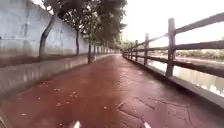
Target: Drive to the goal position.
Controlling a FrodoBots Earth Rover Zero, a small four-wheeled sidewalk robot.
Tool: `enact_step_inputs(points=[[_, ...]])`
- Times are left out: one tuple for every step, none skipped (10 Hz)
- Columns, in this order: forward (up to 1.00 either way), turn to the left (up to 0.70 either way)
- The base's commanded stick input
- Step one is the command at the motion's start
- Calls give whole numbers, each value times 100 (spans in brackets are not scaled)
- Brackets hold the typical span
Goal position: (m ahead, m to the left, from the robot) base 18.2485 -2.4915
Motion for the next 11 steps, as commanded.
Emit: enact_step_inputs(points=[[70,0],[70,0],[70,0],[70,0],[70,0],[70,0],[70,0],[70,0],[70,0],[70,0],[70,0]])
